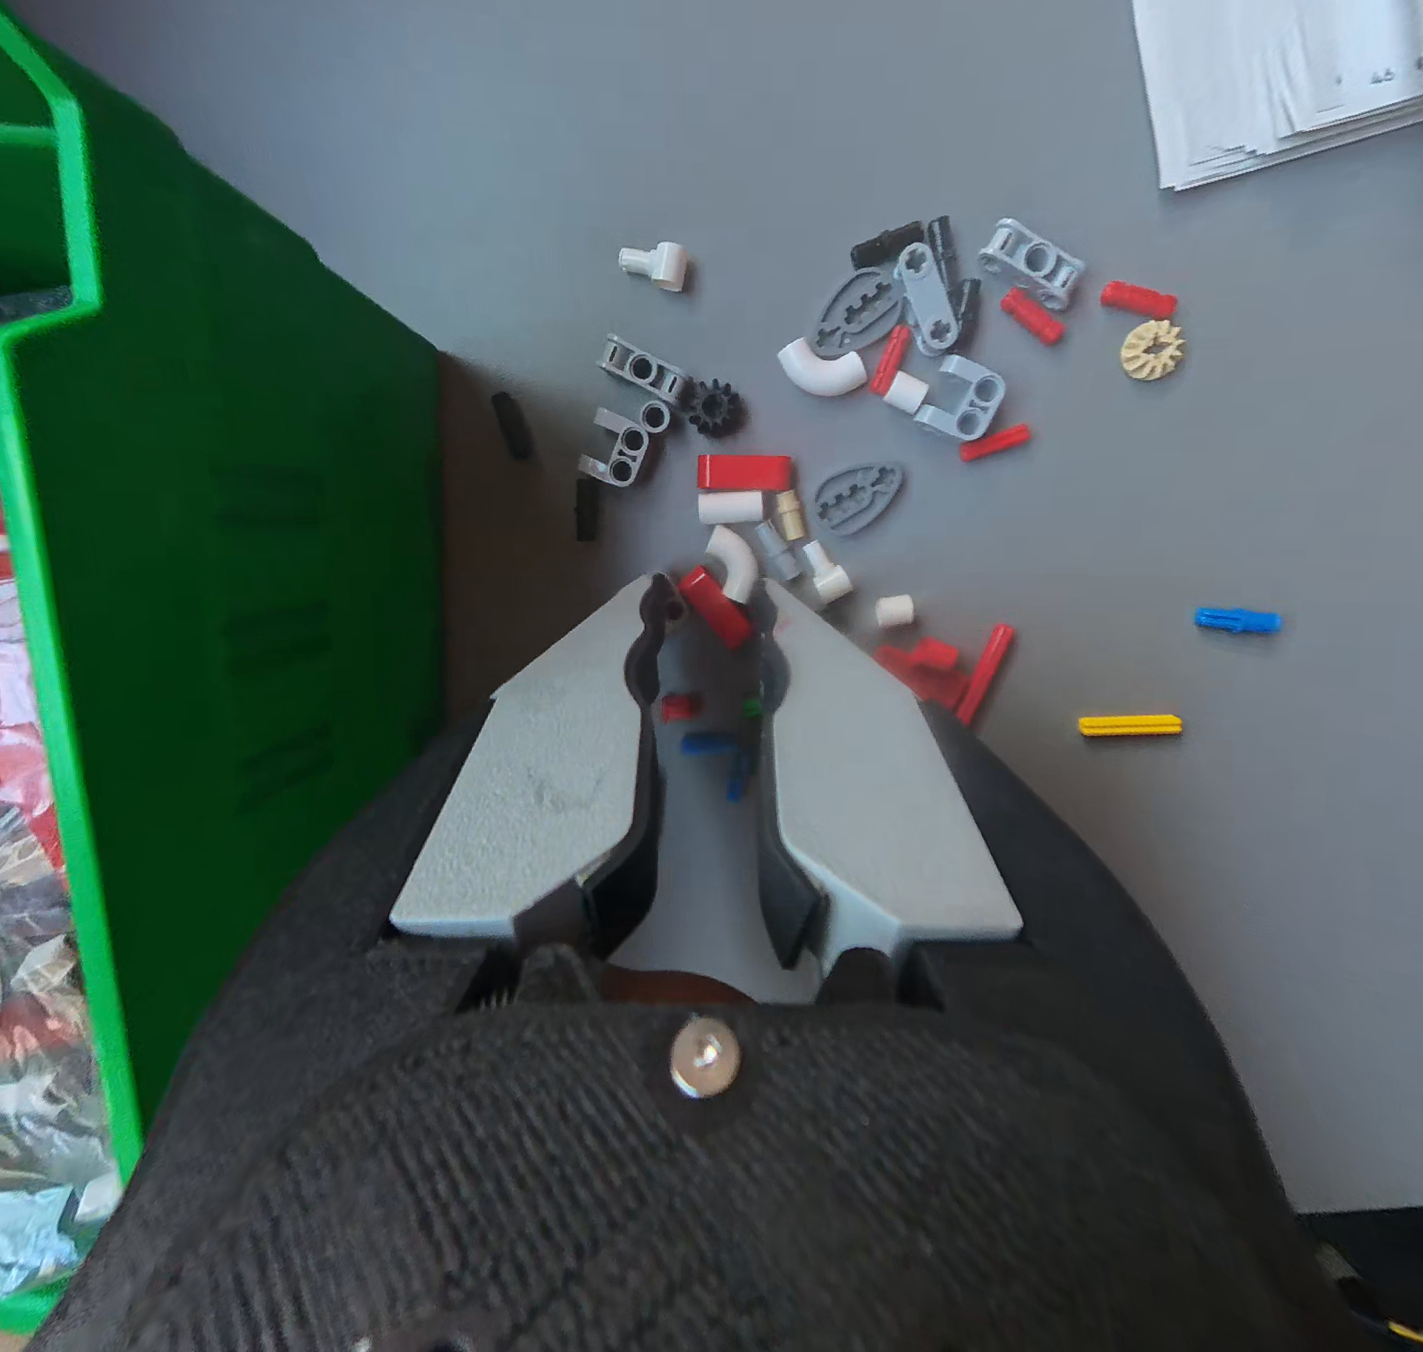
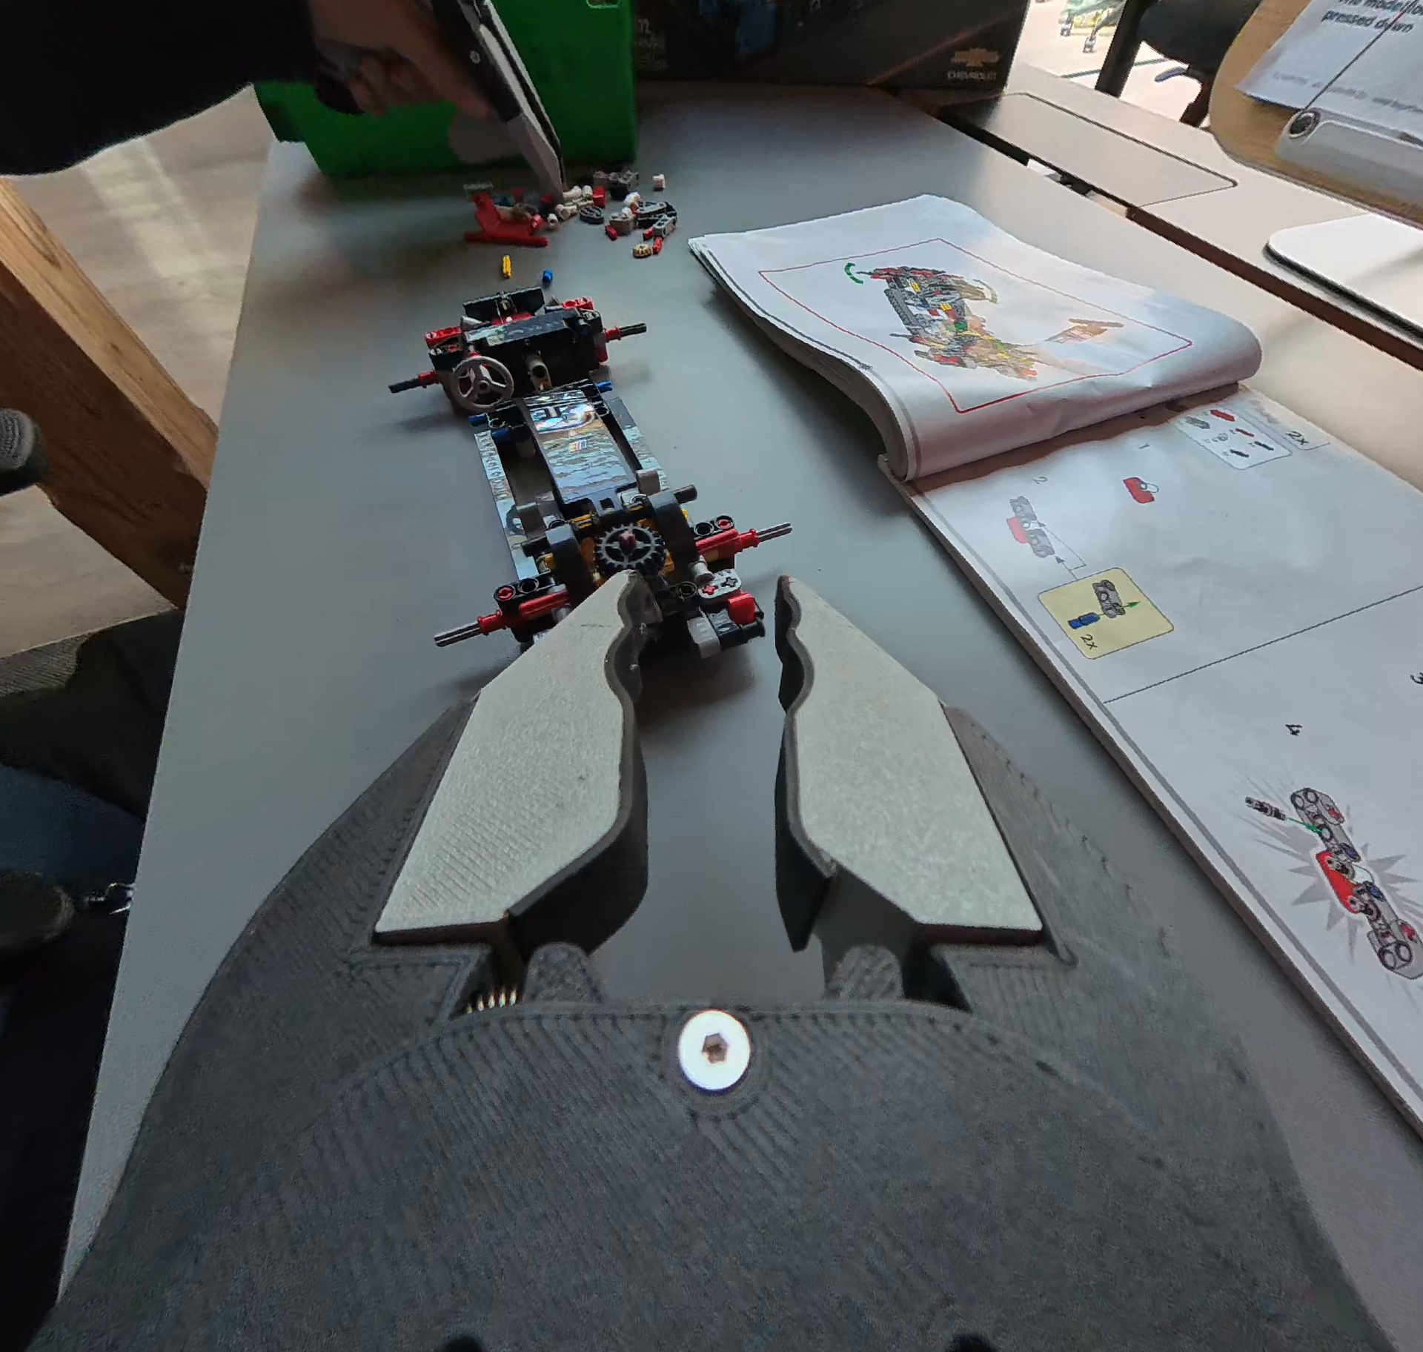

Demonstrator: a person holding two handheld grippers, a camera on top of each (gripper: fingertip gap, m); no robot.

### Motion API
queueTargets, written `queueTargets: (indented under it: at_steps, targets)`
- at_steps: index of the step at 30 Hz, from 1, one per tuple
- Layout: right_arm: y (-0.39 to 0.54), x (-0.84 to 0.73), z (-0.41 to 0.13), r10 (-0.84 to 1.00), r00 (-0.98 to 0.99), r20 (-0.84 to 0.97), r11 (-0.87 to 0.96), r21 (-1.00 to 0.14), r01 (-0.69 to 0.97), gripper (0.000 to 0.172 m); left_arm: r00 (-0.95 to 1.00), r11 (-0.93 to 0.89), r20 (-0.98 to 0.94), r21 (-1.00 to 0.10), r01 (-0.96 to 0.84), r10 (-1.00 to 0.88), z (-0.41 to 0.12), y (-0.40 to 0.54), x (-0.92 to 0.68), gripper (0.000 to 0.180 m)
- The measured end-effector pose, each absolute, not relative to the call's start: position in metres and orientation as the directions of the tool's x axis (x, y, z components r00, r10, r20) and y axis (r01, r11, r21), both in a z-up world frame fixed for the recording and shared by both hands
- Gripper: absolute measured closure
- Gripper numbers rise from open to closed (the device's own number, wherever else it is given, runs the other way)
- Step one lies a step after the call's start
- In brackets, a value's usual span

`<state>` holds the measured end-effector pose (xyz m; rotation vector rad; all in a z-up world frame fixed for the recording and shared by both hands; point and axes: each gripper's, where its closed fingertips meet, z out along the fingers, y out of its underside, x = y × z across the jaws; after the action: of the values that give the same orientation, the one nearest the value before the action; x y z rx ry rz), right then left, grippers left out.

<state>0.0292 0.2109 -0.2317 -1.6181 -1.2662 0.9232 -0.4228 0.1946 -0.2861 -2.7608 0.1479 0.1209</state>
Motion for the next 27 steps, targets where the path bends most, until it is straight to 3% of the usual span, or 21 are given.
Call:
queueTargets:
  at_steps: [12,27]
  targets:
    - [0.211,0.03,-0.231,0.975,0.222,0.0,-0.081,-0.932,0.354,0.147,0.992,-0.948,-0.12,-0.308,-0.085,-0.05,-0.286,0.185,-0.433,0.171]
    - [0.216,0.03,-0.233,0.971,0.24,0.009,-0.081,-0.929,0.362,0.151,0.989,-0.957,-0.111,-0.263,-0.123,-0.097,-0.287,0.188,-0.432,0.169]
